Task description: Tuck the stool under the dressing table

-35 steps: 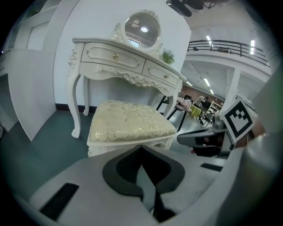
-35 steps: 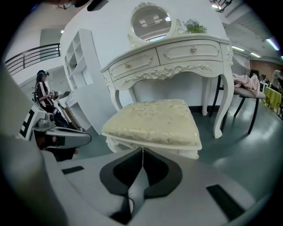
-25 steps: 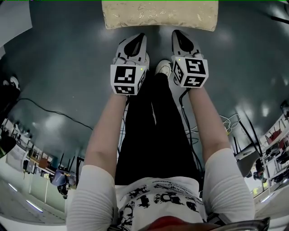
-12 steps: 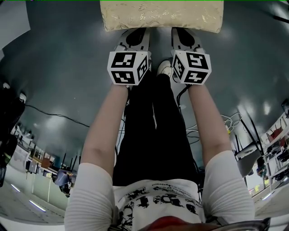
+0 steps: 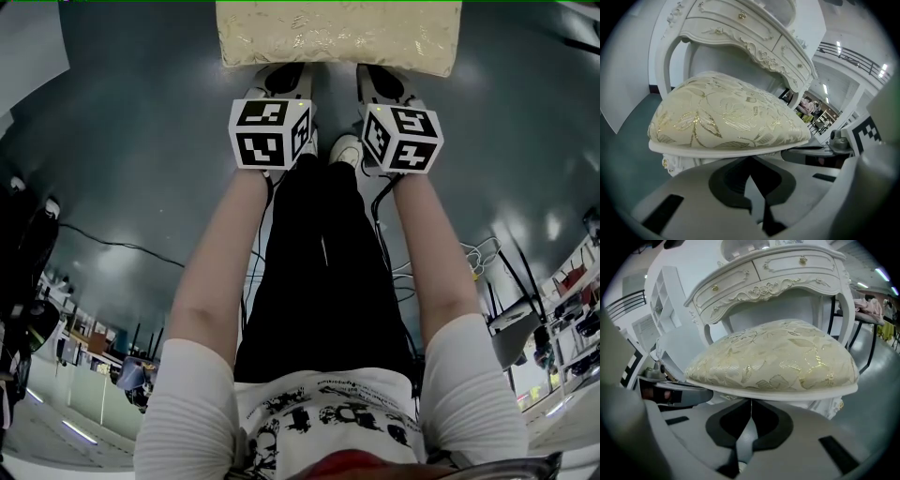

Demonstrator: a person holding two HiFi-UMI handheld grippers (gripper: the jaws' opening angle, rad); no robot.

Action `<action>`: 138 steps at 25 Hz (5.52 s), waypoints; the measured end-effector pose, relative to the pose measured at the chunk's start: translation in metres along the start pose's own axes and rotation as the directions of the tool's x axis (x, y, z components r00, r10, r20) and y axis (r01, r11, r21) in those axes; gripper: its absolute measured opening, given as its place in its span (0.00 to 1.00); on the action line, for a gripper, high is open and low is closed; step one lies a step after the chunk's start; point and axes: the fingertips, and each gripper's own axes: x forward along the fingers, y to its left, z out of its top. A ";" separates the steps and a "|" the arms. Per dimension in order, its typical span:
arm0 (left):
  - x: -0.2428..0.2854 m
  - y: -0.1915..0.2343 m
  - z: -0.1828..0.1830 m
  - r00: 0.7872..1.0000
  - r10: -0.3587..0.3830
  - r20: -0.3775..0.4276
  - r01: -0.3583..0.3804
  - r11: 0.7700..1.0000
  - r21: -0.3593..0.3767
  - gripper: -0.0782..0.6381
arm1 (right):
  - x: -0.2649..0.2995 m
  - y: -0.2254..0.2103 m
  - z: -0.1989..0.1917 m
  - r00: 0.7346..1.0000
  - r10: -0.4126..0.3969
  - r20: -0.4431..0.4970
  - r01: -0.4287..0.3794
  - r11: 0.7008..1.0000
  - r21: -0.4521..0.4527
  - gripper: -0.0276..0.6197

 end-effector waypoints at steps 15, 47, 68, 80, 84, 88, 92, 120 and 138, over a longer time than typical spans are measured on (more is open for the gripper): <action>0.030 0.029 0.061 1.000 -0.018 0.004 0.018 1.000 0.003 0.13 | 0.042 -0.011 0.058 0.999 -0.045 -0.019 0.046 0.998 0.047 0.07; 0.114 0.050 0.212 0.948 0.030 0.317 -0.059 0.995 0.082 0.13 | 0.120 -0.075 0.203 0.981 0.045 0.190 -0.023 0.993 -0.115 0.07; 0.156 0.080 0.290 0.906 0.052 0.421 -0.128 0.980 0.154 0.13 | 0.173 -0.093 0.277 0.961 0.077 0.267 -0.008 0.969 -0.248 0.07; 0.173 0.085 0.317 0.899 0.061 0.433 -0.159 0.968 0.194 0.13 | 0.189 -0.105 0.306 0.956 0.067 0.287 0.009 0.967 -0.255 0.07; 0.172 0.086 0.318 0.901 0.083 0.426 -0.164 0.974 0.158 0.13 | 0.189 -0.106 0.307 0.959 0.047 0.278 0.022 0.971 -0.239 0.07; 0.160 0.079 0.308 0.905 0.097 0.415 -0.162 0.979 0.125 0.13 | 0.176 -0.105 0.297 0.965 0.036 0.260 0.019 0.978 -0.208 0.07; 0.131 0.059 0.290 0.912 0.082 0.403 -0.136 0.985 0.108 0.13 | 0.141 -0.097 0.281 0.966 0.047 0.256 -0.003 0.986 -0.169 0.07; -0.325 -0.161 0.465 0.796 -0.117 0.594 -0.143 0.917 0.372 0.13 | -0.320 0.103 0.484 0.814 0.141 0.563 0.066 0.941 -0.332 0.07; -0.465 -0.249 0.615 0.635 -0.167 0.754 -0.226 0.894 0.388 0.13 | -0.474 0.125 0.627 0.680 0.234 0.695 0.102 0.909 -0.405 0.07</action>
